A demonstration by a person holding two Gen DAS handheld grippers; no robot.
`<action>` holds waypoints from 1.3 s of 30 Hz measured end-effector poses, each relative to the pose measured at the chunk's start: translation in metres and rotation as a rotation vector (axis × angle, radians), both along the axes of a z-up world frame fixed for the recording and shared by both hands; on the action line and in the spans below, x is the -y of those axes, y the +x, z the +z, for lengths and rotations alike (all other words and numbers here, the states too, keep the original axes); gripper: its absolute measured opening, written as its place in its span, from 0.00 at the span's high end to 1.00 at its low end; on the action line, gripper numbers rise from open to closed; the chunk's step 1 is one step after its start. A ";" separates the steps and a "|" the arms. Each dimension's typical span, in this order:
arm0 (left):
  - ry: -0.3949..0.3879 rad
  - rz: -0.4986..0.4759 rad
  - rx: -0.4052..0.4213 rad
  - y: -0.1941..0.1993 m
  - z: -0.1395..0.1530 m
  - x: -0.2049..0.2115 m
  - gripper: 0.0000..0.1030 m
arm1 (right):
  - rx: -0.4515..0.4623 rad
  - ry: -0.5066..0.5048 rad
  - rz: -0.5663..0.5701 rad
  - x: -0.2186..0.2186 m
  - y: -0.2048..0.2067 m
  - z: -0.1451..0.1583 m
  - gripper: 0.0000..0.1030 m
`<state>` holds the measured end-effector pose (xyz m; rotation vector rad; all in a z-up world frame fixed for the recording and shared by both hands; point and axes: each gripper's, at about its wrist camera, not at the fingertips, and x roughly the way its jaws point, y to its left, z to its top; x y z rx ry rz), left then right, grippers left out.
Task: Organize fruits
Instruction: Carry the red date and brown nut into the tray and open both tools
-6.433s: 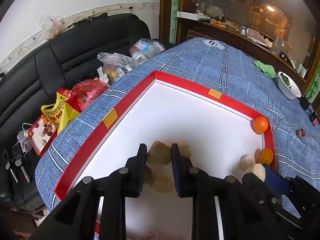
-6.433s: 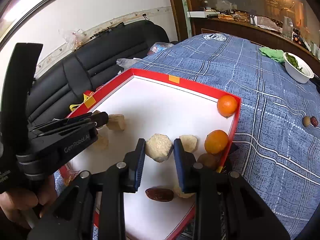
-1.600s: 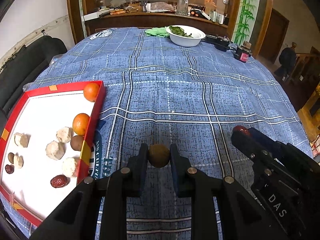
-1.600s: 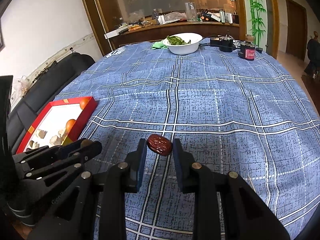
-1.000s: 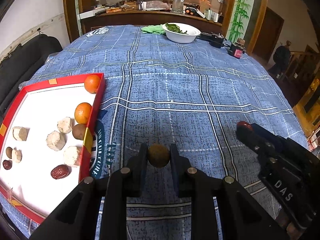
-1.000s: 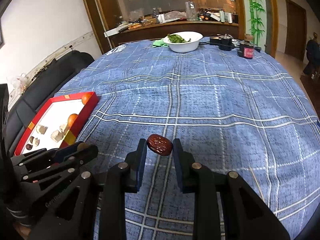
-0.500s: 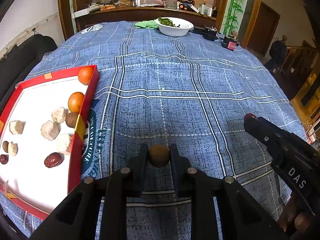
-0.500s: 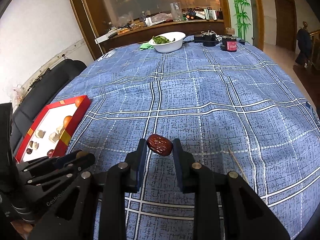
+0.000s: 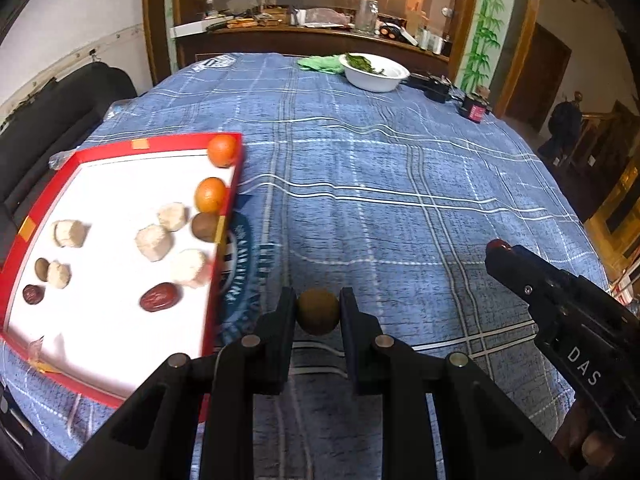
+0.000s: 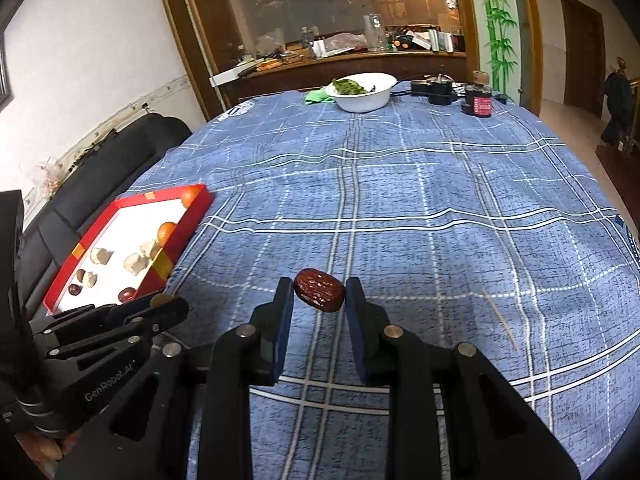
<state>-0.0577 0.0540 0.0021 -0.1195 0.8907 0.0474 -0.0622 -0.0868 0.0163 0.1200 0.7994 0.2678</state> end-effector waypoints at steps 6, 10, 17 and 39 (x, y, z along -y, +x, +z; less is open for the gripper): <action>0.004 0.072 0.009 -0.001 0.004 -0.023 0.80 | 0.008 -0.007 0.045 -0.018 0.002 0.004 0.73; 0.010 0.128 0.016 -0.004 0.007 -0.043 0.80 | 0.011 -0.005 0.103 -0.039 0.009 0.005 0.73; 0.025 0.225 0.015 -0.006 0.007 -0.077 0.81 | 0.020 0.003 0.224 -0.086 0.022 0.010 0.72; 0.061 0.412 0.022 -0.012 0.008 -0.142 0.81 | 0.033 0.013 0.399 -0.162 0.028 0.018 0.72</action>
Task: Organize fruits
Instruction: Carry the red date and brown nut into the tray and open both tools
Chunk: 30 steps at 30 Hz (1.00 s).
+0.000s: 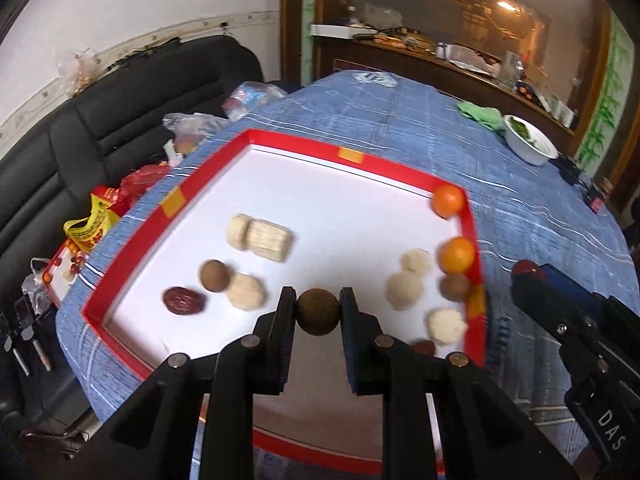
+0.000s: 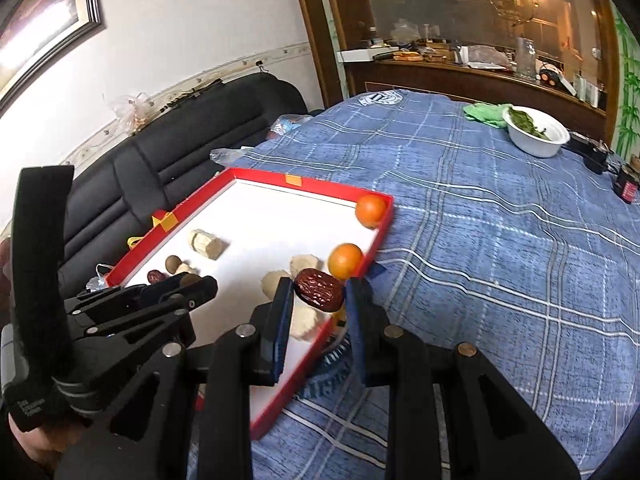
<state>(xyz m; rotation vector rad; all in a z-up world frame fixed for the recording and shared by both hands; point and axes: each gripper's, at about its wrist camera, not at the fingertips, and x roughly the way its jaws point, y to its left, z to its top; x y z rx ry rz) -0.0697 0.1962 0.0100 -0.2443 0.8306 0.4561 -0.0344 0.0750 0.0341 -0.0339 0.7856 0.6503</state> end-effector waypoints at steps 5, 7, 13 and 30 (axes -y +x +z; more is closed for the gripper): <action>0.026 0.051 -0.009 0.009 0.004 -0.020 0.81 | -0.005 0.007 0.032 -0.020 0.013 0.001 0.72; 0.041 0.071 -0.014 0.012 0.005 -0.026 0.81 | -0.008 0.006 0.044 -0.028 0.019 0.001 0.72; 0.054 0.122 -0.040 0.019 -0.001 -0.044 0.81 | -0.022 -0.007 0.080 -0.052 0.030 -0.005 0.72; 0.051 0.156 -0.052 0.045 -0.002 -0.064 0.81 | -0.066 -0.072 0.089 -0.084 0.059 -0.026 0.72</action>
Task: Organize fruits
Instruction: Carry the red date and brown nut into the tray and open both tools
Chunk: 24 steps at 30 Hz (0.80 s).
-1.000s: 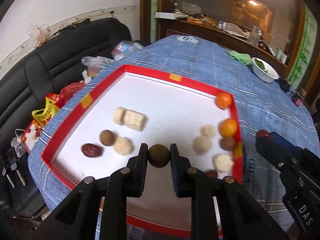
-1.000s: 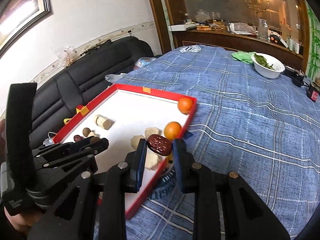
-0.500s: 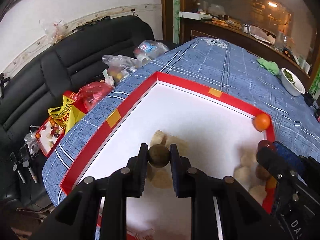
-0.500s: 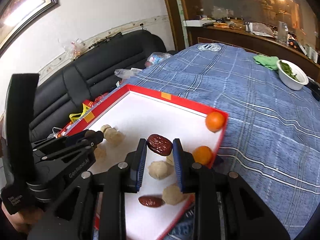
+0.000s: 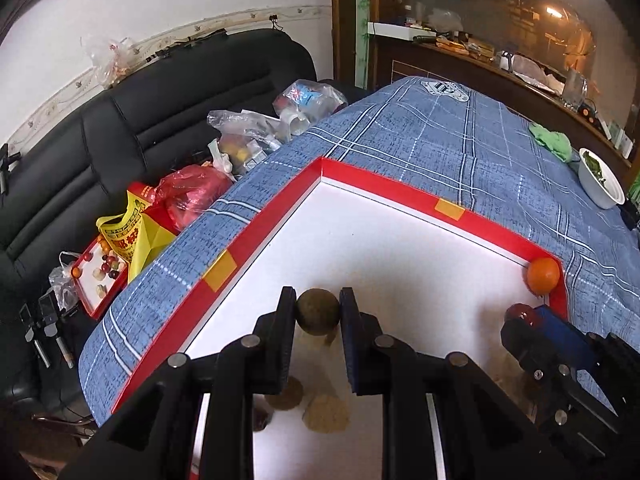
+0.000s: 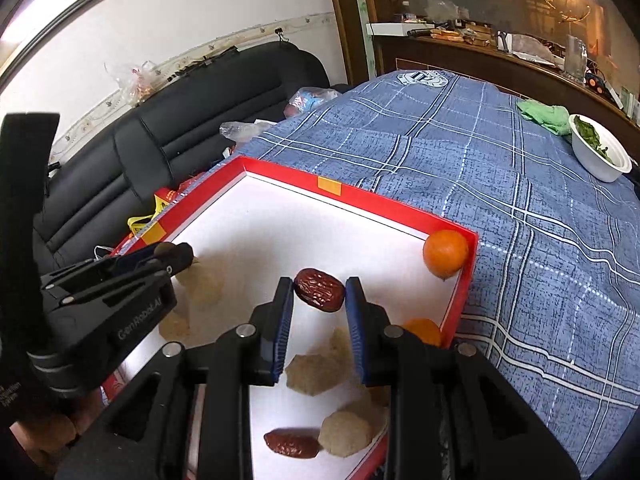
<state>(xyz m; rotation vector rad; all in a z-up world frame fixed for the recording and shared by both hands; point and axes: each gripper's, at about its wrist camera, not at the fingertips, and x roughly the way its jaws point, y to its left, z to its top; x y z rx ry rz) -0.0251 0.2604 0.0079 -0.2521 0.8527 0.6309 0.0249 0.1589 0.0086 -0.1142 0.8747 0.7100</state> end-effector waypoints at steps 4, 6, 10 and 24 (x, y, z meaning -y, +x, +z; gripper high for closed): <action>-0.004 0.001 -0.003 0.005 -0.002 -0.003 0.81 | 0.002 -0.003 -0.004 -0.003 0.003 0.001 0.72; -0.001 0.001 -0.004 0.005 -0.003 -0.004 0.81 | 0.002 -0.005 -0.003 -0.004 0.004 0.001 0.72; -0.003 0.003 -0.007 0.007 -0.004 -0.006 0.81 | -0.006 -0.016 0.002 -0.008 0.005 -0.002 0.72; 0.001 0.023 -0.007 0.013 -0.005 -0.016 0.81 | -0.009 -0.025 0.012 -0.020 0.006 -0.006 0.72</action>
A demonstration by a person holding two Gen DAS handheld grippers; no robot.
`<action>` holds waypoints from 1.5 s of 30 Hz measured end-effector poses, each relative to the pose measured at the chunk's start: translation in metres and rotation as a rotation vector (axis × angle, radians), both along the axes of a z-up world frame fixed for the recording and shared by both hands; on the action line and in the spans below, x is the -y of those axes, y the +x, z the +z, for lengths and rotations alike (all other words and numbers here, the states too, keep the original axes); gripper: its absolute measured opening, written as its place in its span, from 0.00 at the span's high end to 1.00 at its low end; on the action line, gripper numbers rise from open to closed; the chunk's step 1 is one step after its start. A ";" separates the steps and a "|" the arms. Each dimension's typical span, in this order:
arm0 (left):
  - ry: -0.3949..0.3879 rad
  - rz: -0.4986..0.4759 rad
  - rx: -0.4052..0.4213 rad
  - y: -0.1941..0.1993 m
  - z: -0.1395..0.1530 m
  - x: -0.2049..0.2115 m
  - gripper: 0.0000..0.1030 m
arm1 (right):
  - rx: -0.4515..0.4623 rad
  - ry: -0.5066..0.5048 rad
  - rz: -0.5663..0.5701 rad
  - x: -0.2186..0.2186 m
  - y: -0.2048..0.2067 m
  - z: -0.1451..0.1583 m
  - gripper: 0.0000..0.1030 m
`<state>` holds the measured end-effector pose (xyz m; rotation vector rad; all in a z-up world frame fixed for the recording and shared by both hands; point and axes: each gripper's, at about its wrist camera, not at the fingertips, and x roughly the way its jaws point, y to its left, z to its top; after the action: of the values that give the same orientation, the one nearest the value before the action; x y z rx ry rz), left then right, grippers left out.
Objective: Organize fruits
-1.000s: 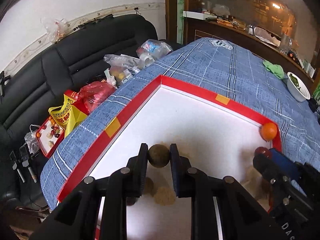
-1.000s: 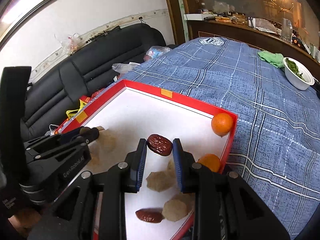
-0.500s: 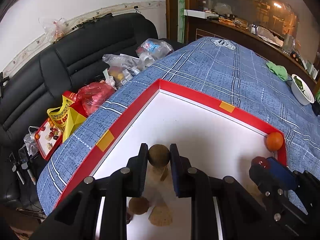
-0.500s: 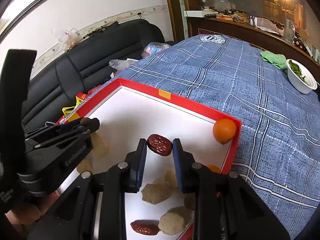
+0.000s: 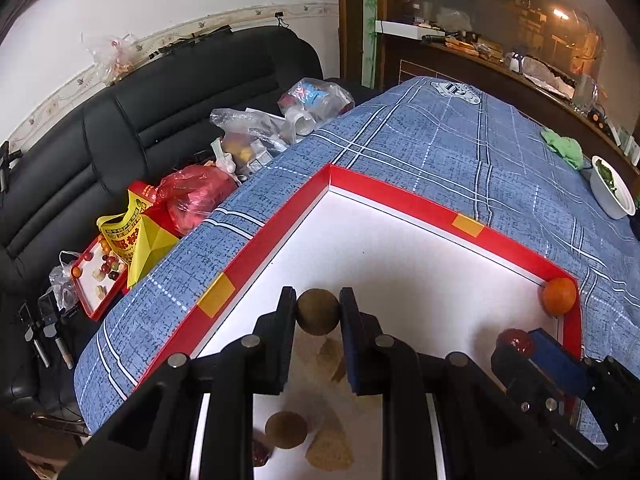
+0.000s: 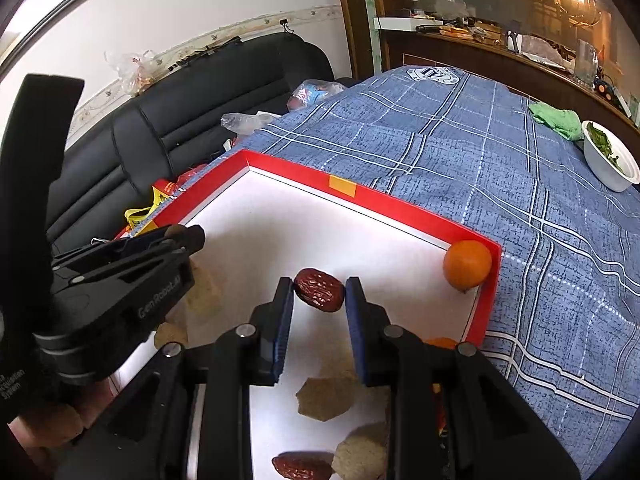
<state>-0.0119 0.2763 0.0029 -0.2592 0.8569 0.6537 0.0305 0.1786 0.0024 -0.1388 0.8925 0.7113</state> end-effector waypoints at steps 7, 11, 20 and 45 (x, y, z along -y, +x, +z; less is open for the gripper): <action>0.005 0.016 -0.005 0.001 0.001 -0.002 0.80 | -0.010 -0.011 0.002 -0.003 0.000 -0.002 0.72; -0.017 0.020 -0.030 0.004 -0.003 -0.008 0.47 | -0.015 -0.026 -0.012 -0.004 0.001 -0.004 0.69; -0.002 -0.020 -0.005 -0.012 0.012 0.008 0.25 | 0.010 -0.009 -0.029 0.010 -0.010 0.012 0.34; 0.016 -0.062 0.075 -0.096 0.038 0.062 0.14 | 0.185 -0.072 0.103 0.062 -0.104 0.039 0.00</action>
<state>-0.1080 0.2144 0.0411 -0.2405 0.7841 0.5895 -0.0736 0.1170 0.0415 -0.3114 0.7376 0.7494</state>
